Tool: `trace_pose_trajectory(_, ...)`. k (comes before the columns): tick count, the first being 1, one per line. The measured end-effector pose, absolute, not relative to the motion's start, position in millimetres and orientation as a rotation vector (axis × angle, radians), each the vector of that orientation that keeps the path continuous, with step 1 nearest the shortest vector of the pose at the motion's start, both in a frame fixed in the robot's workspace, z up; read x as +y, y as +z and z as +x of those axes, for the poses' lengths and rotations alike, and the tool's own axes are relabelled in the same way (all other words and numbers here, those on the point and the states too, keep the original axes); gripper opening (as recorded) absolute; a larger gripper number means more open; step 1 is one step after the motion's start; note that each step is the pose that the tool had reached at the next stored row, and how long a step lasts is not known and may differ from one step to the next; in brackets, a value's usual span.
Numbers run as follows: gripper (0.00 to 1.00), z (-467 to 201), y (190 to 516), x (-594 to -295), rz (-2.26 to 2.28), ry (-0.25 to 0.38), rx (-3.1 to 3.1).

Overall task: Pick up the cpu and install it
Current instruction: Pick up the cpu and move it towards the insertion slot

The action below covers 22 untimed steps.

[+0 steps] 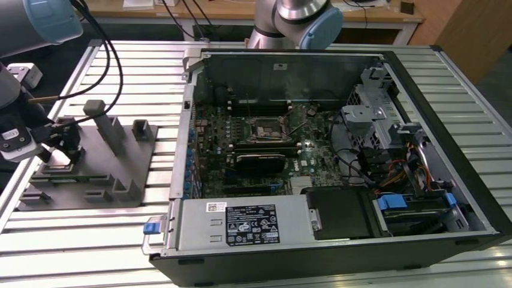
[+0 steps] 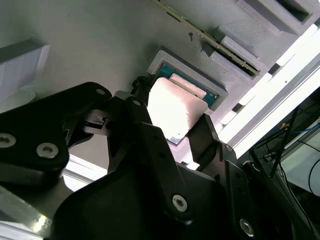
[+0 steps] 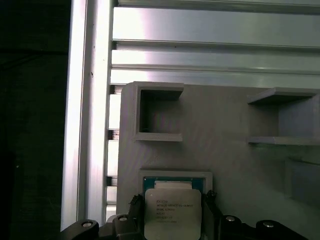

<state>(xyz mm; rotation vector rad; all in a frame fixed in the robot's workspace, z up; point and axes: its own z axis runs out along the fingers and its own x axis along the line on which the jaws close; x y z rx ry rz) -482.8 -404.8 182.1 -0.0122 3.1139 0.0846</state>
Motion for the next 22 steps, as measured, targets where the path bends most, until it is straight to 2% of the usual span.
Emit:
trace_pose_trajectory(6, 0.58, -482.9, 182.7, -404.8, -0.012, 0.084, 3.114)
trace_pose_trajectory(8, 0.55, -482.8, 182.9, -404.8, -0.012, 0.084, 3.114)
trace_pose_trajectory(22, 0.55, -482.5, 195.9, -404.8, -0.012, 0.084, 3.114)
